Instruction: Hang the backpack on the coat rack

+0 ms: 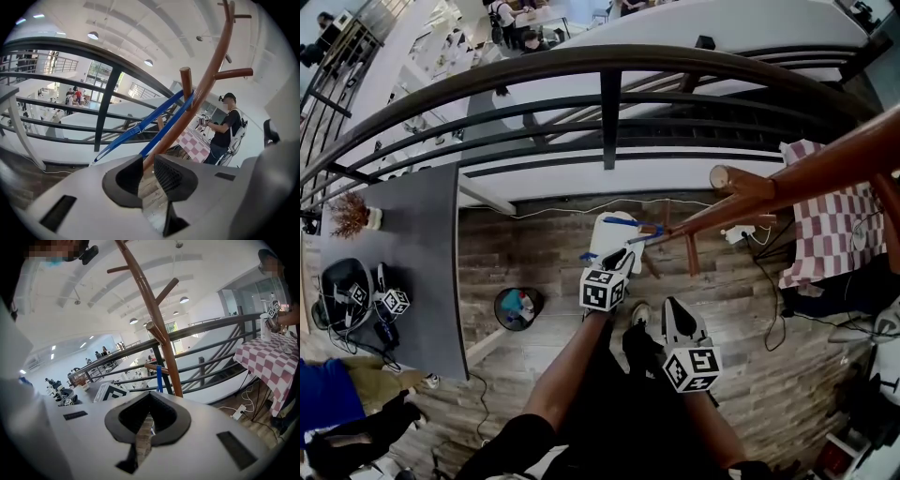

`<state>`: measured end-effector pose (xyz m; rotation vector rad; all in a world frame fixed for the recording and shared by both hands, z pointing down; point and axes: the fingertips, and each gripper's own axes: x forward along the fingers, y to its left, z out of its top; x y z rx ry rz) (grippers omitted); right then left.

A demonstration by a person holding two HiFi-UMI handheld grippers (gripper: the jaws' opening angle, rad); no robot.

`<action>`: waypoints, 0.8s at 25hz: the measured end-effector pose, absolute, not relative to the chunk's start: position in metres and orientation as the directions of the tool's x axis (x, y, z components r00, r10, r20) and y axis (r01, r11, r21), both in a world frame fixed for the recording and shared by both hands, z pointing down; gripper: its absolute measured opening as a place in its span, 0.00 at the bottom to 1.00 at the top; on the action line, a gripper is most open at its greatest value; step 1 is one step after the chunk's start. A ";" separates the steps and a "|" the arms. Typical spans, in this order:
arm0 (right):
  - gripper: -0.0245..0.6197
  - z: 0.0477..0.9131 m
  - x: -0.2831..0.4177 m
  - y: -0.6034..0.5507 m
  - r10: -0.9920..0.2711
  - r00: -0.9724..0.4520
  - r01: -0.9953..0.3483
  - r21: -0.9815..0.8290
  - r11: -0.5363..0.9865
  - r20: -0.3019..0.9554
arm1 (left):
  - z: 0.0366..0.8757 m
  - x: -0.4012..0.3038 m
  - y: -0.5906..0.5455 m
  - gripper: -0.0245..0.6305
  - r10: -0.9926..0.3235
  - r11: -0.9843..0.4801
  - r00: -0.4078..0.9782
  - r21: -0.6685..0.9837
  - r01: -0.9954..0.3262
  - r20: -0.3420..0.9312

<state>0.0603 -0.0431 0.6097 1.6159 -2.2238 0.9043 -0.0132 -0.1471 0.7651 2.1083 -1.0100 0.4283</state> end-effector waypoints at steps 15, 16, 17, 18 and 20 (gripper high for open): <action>0.06 0.606 0.049 -0.049 -0.759 -0.406 -0.904 -0.346 0.250 0.510 | 0.727 -0.020 -0.143 0.05 -0.600 -0.414 0.584 0.412 -0.811 0.546; 0.06 0.605 0.049 -0.050 -0.760 -0.407 -0.903 -0.347 0.253 0.507 | 0.724 -0.021 -0.142 0.05 -0.603 -0.410 0.582 0.415 -0.812 0.545; 0.06 0.605 0.050 -0.051 -0.760 -0.409 -0.903 -0.347 0.255 0.505 | 0.721 -0.021 -0.140 0.05 -0.605 -0.408 0.581 0.414 -0.814 0.544; 0.06 0.605 0.051 -0.052 -0.760 -0.411 -0.902 -0.348 0.256 0.504 | 0.717 -0.022 -0.139 0.05 -0.610 -0.408 0.578 0.411 -0.815 0.542; 0.06 0.605 0.051 -0.055 -0.758 -0.417 -0.899 -0.352 0.262 0.502 | 0.707 -0.024 -0.139 0.05 -0.628 -0.407 0.565 0.393 -0.824 0.535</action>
